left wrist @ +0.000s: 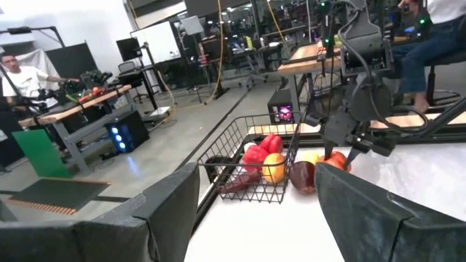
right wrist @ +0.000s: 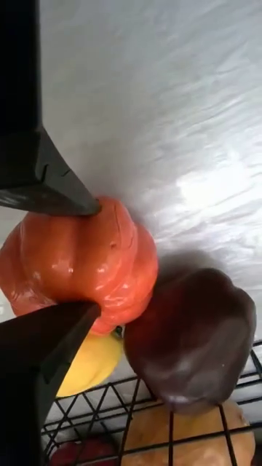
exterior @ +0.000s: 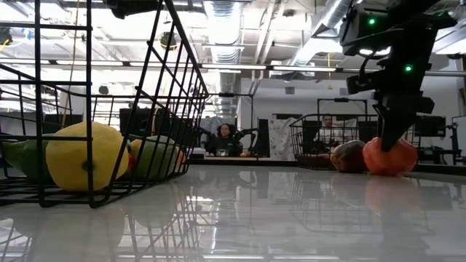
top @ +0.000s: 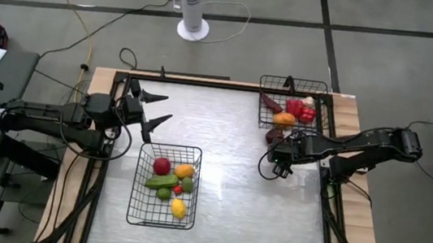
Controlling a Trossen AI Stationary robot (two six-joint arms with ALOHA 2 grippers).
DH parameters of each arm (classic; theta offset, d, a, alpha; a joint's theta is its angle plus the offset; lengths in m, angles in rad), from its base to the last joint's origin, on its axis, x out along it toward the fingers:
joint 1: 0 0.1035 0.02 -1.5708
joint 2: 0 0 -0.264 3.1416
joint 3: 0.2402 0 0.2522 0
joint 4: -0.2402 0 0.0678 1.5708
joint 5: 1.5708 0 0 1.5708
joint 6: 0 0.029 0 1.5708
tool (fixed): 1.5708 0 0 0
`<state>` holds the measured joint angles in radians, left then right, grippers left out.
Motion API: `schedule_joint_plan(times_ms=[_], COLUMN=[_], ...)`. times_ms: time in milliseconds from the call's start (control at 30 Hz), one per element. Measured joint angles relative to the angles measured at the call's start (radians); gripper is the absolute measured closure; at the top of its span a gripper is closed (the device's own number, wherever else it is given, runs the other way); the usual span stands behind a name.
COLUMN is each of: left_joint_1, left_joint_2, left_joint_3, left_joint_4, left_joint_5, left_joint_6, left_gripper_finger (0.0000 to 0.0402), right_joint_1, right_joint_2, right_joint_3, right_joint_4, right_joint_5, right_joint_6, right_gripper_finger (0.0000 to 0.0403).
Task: Sort produce into baskets
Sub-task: Put the pumpkin into the top wire basket
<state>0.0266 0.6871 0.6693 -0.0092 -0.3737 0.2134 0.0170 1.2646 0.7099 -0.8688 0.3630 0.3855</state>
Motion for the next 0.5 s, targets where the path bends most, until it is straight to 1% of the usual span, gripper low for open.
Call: schedule_joint_plan(times_ms=[100, 233, 433, 500], left_joint_1=[0.000, 0.000, 0.000, 0.000], left_joint_2=[0.000, 0.000, 0.000, 0.000], left_joint_3=[0.000, 0.000, 0.000, 0.000], left_joint_4=[0.000, 0.000, 0.000, 0.000], left_joint_5=[0.000, 0.000, 0.000, 0.000], left_joint_6=[0.000, 0.000, 0.000, 0.000], left_gripper_finger=[0.0143, 0.0143, 0.0143, 0.0143], right_joint_1=[0.000, 0.000, 0.029, 0.037], right_joint_2=[0.001, 0.001, 0.000, 0.000], right_joint_3=[0.041, 0.141, 0.350, 0.418], right_joint_4=[-0.001, -0.033, -0.068, -0.068], right_joint_5=[-0.009, -0.027, -0.024, 0.005], right_joint_6=[0.000, -0.001, -0.044, -0.059], right_gripper_finger=[0.0192, 0.0193, 0.0193, 0.0193])
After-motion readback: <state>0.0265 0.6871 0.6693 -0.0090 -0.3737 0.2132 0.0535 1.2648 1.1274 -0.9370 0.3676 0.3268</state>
